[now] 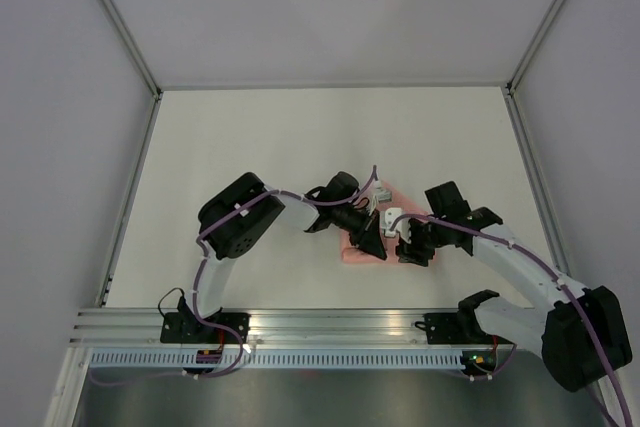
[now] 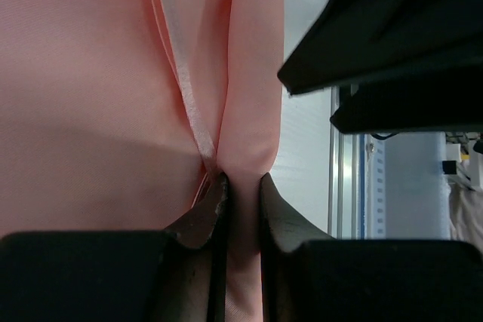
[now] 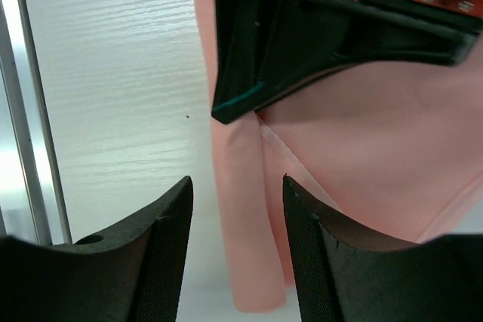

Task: Fold the napkin, place the utensils inside, and roll it up
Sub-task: Roll the napkin with the utensil

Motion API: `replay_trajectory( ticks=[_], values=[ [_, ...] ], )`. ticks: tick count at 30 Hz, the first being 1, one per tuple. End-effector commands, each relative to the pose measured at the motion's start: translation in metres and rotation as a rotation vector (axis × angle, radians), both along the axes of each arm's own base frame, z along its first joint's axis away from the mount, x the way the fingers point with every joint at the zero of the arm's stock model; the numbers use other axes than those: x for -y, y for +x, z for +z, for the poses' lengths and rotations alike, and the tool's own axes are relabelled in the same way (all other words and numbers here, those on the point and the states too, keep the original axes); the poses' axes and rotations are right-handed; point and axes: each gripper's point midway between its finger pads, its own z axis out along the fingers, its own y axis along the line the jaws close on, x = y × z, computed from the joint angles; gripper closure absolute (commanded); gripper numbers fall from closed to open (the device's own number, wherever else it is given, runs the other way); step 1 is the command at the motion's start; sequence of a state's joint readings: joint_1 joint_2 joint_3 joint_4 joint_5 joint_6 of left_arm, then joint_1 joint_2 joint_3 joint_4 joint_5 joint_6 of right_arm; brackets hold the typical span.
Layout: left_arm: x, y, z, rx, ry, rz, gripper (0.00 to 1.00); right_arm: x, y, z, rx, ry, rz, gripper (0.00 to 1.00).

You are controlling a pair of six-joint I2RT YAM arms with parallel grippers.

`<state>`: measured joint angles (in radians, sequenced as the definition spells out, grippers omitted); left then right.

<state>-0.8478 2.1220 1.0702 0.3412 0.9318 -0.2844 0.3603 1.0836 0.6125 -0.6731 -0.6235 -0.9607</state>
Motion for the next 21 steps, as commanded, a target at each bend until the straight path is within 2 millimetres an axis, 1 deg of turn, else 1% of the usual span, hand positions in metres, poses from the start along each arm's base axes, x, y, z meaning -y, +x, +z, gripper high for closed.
replay_trajectory(
  ticks=[1,2,4,7,8,10,14,15,18,20,21],
  values=[
    [-0.074,-0.03,-0.101,-0.222,0.451,0.125,0.98,-0.011,0.007,-0.002,0.109,-0.028,0.037,0.42],
    [-0.074,-0.028,-0.101,-0.235,0.458,0.134,0.98,-0.009,0.007,-0.007,0.111,-0.049,0.041,0.41],
    [-0.071,-0.028,-0.1,-0.246,0.457,0.14,0.98,-0.012,0.001,-0.012,0.099,-0.064,0.068,0.41],
    [-0.07,-0.027,-0.099,-0.258,0.454,0.143,0.98,-0.014,-0.002,-0.021,0.093,-0.094,0.074,0.4],
    [-0.069,-0.027,-0.098,-0.258,0.452,0.142,0.98,-0.017,0.003,-0.023,0.125,-0.108,0.077,0.4],
    [-0.069,-0.027,-0.098,-0.262,0.451,0.142,0.98,-0.018,0.003,-0.028,0.134,-0.116,0.071,0.4],
    [-0.068,-0.028,-0.096,-0.271,0.45,0.144,0.98,-0.027,0.006,-0.031,0.173,-0.116,0.079,0.41],
    [-0.068,-0.029,-0.096,-0.273,0.447,0.14,0.98,-0.027,0.007,-0.035,0.169,-0.13,0.079,0.41],
    [-0.066,-0.028,-0.093,-0.276,0.441,0.141,0.98,-0.029,0.007,-0.044,0.159,-0.149,0.085,0.45],
    [-0.065,-0.027,-0.09,-0.276,0.433,0.141,0.98,-0.031,0.008,-0.049,0.152,-0.153,0.081,0.55],
    [-0.064,-0.028,-0.088,-0.277,0.428,0.137,0.96,-0.029,0.007,-0.054,0.136,-0.164,0.081,0.59]
  ],
)
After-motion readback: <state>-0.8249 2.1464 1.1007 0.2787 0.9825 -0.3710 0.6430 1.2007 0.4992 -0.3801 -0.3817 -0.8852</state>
